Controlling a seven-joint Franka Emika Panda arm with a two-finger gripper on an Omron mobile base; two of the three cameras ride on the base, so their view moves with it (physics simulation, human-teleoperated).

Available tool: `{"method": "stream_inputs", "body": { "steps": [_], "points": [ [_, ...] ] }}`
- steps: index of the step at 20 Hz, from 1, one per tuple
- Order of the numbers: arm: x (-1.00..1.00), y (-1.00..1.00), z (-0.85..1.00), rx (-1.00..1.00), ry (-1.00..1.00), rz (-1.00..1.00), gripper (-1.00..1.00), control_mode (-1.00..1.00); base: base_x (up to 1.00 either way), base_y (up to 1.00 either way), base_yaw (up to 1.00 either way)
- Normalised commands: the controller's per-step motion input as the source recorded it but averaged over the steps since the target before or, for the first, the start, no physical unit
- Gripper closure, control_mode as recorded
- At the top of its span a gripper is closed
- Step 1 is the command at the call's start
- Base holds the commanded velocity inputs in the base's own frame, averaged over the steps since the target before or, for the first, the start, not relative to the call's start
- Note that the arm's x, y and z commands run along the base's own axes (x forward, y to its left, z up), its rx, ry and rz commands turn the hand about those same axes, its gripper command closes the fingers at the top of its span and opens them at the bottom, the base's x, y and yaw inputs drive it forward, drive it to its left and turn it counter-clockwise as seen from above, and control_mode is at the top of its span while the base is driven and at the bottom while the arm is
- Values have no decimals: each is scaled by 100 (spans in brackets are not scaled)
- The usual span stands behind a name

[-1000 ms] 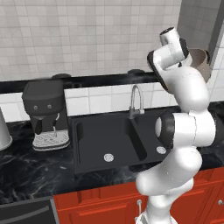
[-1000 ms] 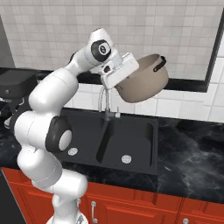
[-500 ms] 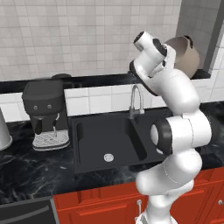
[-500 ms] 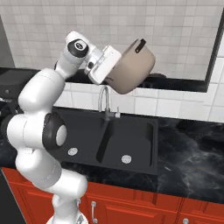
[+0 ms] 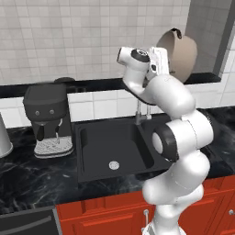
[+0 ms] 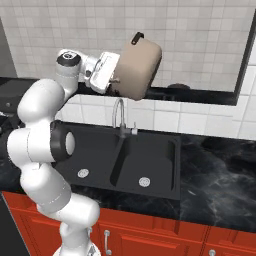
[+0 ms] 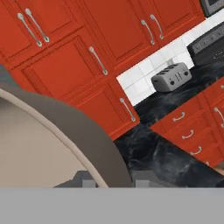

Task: Dump the cucumber from the pot into the sink. Then turn on the water and wash the cucumber. Then turn off the water and put the cucumber back in the pot.

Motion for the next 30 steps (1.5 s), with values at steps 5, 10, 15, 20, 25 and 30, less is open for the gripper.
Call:
{"method": "stream_inputs", "body": {
  "steps": [5,10,15,20,25,30],
  "points": [
    [10,71,10,-38,-18,-23,100,-100,0,0,0],
    [4,71,3,-35,-22,-25,100,-100,0,0,0],
    [11,69,0,-30,-17,-20,100,-100,0,0,0],
    [8,61,0,-28,-6,-10,100,-100,0,0,0],
    [0,38,0,-20,0,-1,100,-100,0,0,0],
    [0,30,0,-15,0,-3,100,-100,0,0,0]
  ]
}}
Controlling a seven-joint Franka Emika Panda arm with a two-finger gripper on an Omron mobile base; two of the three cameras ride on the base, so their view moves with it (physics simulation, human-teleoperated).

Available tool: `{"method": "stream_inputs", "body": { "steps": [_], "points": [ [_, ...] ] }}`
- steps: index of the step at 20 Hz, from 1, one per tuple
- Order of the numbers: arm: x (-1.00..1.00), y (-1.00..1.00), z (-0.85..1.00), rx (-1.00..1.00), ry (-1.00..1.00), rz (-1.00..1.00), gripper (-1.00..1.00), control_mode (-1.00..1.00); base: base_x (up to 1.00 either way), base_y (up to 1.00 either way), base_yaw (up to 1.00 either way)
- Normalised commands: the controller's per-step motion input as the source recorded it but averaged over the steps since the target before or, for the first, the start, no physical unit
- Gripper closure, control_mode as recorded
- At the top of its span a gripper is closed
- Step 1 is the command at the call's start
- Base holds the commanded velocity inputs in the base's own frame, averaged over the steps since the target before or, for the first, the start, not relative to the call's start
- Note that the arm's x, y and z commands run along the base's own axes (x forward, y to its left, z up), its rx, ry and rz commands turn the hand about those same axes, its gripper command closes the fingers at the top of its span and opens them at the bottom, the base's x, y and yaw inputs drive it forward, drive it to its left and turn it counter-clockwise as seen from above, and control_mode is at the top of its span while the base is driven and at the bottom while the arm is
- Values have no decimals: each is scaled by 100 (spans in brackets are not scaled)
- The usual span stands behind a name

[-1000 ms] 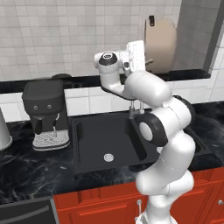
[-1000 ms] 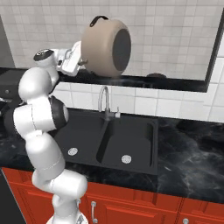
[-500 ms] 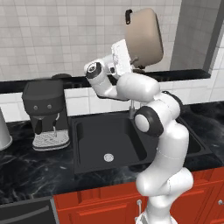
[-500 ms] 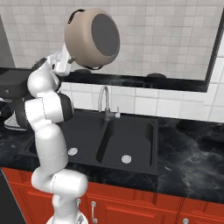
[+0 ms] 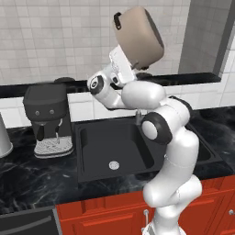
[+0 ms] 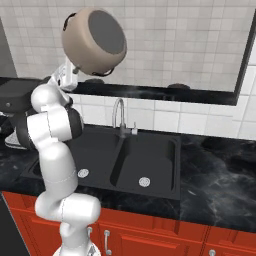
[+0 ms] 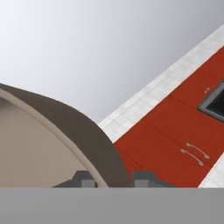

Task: Dump the cucumber from the pot into the sink. Then turn on the water and wash the cucumber. Then turn off the water and put the cucumber back in the pot.

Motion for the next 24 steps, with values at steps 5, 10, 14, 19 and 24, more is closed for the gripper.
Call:
{"method": "stream_inputs", "body": {
  "steps": [5,10,14,19,24],
  "points": [
    [0,16,0,-11,-2,-8,100,-100,0,0,0],
    [0,7,0,-9,-6,-8,100,-100,0,0,0],
    [-5,1,0,-4,-10,-8,100,-100,0,0,0],
    [-72,-23,0,14,-21,-1,100,-100,0,0,0],
    [-88,-49,0,33,-12,3,100,-100,0,0,0]
  ]
}}
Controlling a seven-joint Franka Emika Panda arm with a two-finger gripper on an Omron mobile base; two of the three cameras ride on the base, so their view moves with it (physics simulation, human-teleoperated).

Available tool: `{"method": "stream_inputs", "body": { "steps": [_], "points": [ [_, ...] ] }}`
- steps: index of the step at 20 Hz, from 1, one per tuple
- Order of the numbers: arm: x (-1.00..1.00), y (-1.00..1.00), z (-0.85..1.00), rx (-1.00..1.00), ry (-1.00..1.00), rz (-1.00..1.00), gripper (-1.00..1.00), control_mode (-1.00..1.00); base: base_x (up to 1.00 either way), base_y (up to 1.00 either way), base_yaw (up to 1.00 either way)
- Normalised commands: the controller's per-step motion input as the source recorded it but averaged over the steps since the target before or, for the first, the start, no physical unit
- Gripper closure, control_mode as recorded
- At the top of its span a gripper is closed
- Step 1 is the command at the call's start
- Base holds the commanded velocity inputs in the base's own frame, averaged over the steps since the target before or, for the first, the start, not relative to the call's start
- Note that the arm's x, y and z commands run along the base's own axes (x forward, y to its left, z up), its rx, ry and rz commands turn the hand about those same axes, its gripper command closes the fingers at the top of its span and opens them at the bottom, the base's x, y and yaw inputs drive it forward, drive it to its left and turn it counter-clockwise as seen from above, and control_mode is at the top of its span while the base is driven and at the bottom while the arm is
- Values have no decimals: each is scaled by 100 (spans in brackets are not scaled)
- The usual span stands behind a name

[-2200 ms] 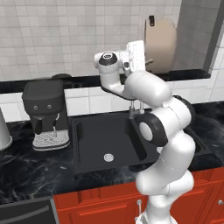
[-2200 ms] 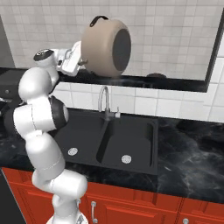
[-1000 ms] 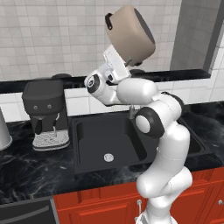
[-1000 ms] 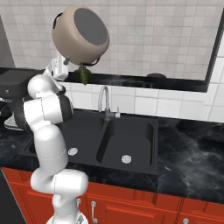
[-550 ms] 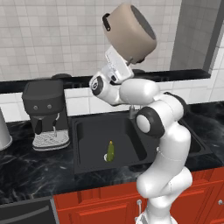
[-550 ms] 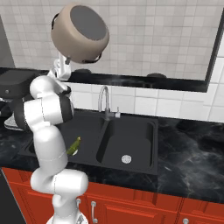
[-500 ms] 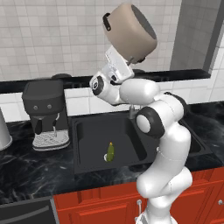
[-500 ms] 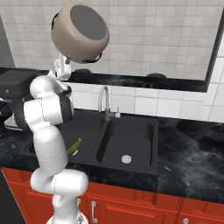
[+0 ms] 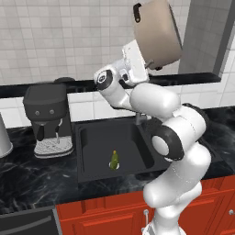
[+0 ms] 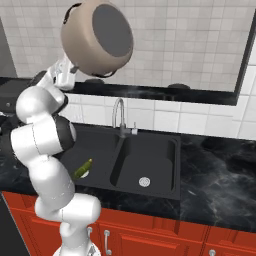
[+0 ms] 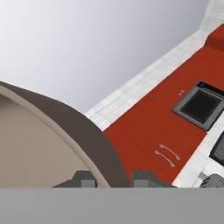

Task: Dump the cucumber from the pot into the sink. Then turn on the water and wash the cucumber. Then turn off the water and put the cucumber back in the pot.

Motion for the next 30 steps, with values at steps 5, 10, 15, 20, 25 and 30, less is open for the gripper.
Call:
{"method": "stream_inputs", "body": {
  "steps": [5,10,15,20,25,30],
  "points": [
    [-75,-45,-8,41,-1,18,100,-100,0,0,0],
    [-78,-38,-22,45,-11,41,100,-100,0,0,0],
    [-52,-23,-20,43,-7,54,100,-100,0,0,0],
    [-38,-23,-15,42,-1,55,100,-100,0,0,0],
    [-33,-20,-11,41,0,50,100,-100,0,0,0],
    [-33,0,-14,33,4,43,100,-100,0,0,0]
  ]
}}
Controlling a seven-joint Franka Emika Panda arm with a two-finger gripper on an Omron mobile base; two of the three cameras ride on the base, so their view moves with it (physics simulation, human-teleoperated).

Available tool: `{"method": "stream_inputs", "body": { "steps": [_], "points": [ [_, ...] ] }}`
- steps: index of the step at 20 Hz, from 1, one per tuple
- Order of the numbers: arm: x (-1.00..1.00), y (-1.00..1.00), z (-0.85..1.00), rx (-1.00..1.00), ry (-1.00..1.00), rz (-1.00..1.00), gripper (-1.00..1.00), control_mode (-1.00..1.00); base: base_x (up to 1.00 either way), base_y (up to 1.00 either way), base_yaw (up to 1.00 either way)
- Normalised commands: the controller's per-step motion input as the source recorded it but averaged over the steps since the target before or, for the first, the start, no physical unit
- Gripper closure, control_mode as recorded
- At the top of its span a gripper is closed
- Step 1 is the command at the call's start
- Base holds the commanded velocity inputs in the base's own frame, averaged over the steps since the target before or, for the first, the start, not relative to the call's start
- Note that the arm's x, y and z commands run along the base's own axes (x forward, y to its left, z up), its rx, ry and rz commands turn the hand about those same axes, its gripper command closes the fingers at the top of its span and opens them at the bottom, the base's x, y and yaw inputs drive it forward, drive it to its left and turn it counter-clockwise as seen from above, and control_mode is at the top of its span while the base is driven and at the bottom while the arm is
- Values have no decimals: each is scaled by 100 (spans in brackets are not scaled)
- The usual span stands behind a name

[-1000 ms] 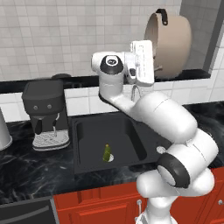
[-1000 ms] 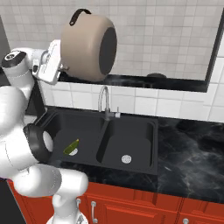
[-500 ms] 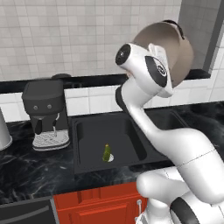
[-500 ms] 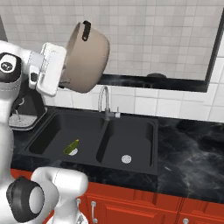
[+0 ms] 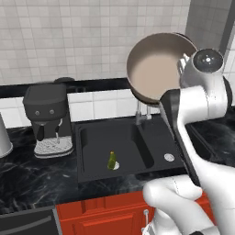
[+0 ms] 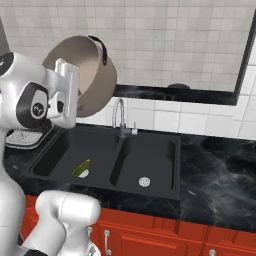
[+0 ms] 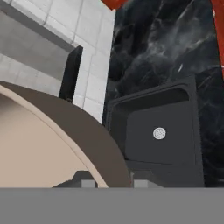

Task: Dump the cucumber from the pot into the sink. Then turn on the water and wash the cucumber. Then turn off the water and put the cucumber back in the pot.

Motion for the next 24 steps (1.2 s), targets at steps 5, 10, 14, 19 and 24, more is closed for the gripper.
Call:
{"method": "stream_inputs", "body": {
  "steps": [5,10,14,19,24],
  "points": [
    [-30,3,-20,27,5,39,100,-100,0,0,0],
    [-36,13,-20,22,6,42,100,-100,0,0,0],
    [-17,27,-24,15,7,32,100,-100,0,0,0],
    [0,56,-22,5,11,21,100,-100,0,0,0],
    [0,70,-10,0,8,9,100,-100,0,0,0]
  ]
}}
